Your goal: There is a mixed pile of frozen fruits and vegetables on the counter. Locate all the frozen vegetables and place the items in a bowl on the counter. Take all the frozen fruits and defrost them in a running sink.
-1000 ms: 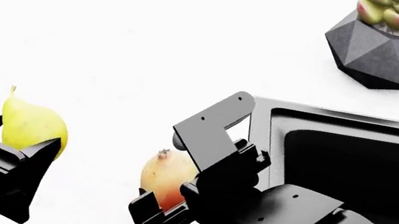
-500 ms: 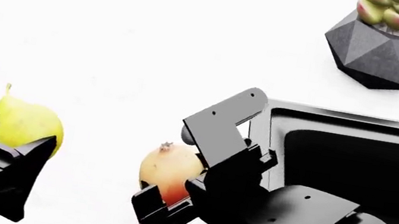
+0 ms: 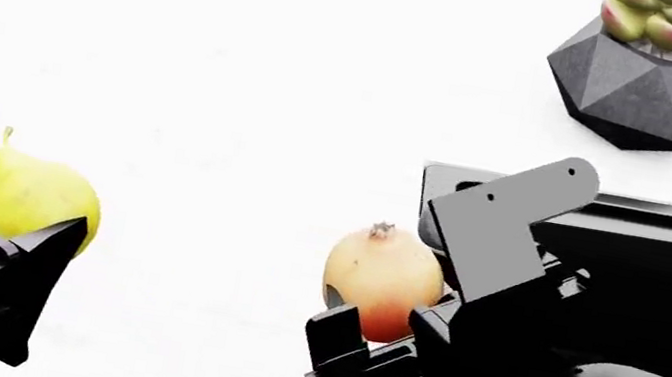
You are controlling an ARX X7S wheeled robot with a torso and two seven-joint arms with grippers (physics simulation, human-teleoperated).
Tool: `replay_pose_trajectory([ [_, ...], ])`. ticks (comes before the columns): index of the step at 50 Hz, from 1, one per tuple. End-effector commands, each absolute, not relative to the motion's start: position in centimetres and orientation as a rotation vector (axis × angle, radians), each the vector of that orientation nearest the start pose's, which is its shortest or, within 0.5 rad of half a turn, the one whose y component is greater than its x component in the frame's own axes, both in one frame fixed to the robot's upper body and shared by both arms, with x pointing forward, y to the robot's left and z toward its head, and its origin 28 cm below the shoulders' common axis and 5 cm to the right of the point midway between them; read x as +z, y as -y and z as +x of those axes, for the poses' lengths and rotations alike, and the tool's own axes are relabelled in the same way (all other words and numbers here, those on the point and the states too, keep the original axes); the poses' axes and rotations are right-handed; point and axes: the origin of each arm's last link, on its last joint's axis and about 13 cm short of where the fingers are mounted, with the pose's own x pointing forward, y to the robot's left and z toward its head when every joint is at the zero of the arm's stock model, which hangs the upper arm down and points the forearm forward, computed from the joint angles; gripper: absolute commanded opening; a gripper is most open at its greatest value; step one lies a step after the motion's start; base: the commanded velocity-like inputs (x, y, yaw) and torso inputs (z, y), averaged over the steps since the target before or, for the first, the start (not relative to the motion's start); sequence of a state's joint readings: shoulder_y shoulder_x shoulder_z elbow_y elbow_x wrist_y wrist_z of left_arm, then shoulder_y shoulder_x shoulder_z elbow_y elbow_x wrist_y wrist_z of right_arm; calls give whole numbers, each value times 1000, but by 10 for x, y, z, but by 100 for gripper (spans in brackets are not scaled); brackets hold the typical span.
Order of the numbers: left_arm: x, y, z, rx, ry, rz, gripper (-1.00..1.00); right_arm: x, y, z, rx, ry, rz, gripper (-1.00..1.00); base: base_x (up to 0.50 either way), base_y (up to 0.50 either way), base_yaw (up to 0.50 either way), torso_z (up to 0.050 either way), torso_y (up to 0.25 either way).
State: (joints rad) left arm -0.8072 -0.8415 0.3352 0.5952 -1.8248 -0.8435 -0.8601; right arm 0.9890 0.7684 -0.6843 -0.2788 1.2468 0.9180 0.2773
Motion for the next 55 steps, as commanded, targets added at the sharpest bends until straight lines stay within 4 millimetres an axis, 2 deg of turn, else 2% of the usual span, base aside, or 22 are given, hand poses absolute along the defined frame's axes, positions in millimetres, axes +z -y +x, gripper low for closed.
replay_pose_trajectory([
  [1, 251, -234, 198, -375, -264, -111, -100, 217, 146, 263, 464, -326, -236, -100, 0, -207, 0, 0, 0],
  [39, 247, -229, 196, -395, -271, -111, -100, 222, 148, 257, 432, -339, -262, -100, 1, -385, 0, 0, 0],
  [49, 242, -228, 198, -401, -280, -110, -100, 217, 150, 255, 417, -350, -226, -100, 1, -366, 0, 1, 1],
  [55, 246, -226, 199, -406, -279, -110, -100, 215, 151, 255, 408, -356, -232, -100, 1, -385, 0, 0, 0],
])
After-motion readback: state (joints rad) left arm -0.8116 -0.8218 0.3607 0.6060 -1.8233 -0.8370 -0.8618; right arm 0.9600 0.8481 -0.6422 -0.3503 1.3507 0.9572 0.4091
